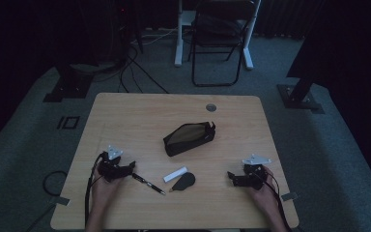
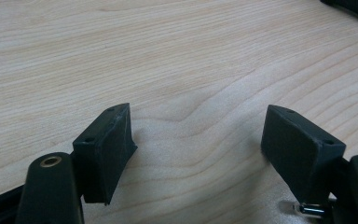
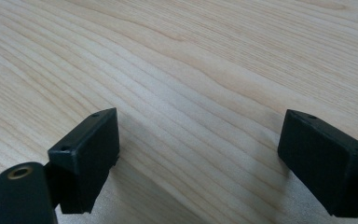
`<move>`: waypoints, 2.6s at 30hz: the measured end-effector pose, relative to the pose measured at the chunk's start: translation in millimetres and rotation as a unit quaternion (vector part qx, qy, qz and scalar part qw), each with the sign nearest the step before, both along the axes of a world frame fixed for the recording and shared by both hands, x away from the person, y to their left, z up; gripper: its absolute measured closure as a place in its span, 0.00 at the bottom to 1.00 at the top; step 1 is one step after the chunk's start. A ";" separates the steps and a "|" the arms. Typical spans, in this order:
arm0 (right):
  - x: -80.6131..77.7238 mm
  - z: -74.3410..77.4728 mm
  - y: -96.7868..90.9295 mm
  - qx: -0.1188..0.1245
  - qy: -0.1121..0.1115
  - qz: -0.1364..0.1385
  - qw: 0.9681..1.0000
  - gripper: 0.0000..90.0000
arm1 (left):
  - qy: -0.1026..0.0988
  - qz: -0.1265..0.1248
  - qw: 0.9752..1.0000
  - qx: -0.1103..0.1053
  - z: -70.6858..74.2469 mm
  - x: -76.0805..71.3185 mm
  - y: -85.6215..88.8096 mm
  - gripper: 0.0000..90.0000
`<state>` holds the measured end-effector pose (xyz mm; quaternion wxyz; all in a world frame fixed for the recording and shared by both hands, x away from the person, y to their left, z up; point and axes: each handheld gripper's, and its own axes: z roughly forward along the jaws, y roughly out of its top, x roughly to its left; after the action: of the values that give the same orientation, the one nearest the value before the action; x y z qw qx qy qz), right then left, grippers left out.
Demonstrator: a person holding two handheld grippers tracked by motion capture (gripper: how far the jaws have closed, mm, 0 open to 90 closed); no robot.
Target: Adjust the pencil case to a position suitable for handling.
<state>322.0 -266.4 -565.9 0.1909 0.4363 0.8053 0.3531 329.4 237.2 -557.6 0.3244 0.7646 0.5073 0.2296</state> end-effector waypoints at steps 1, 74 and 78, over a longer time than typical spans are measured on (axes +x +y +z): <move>0.0 0.0 0.0 0.000 0.000 0.000 1.000 0.14 | 0.000 0.000 1.000 0.000 0.0 0.0 -0.1 0.28; 125.7 75.5 78.3 0.046 -0.049 -0.019 0.998 0.54 | 0.000 0.005 1.000 0.000 -0.1 1.2 -1.6 0.27; 133.7 72.7 83.4 0.050 -0.040 -0.015 0.998 0.55 | 0.000 0.005 1.000 -0.001 -0.2 1.4 -1.7 0.27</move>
<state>455.7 -182.9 -493.1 0.2062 0.4427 0.7719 0.4070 330.7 235.5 -557.8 0.3240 0.7617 0.5112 0.2312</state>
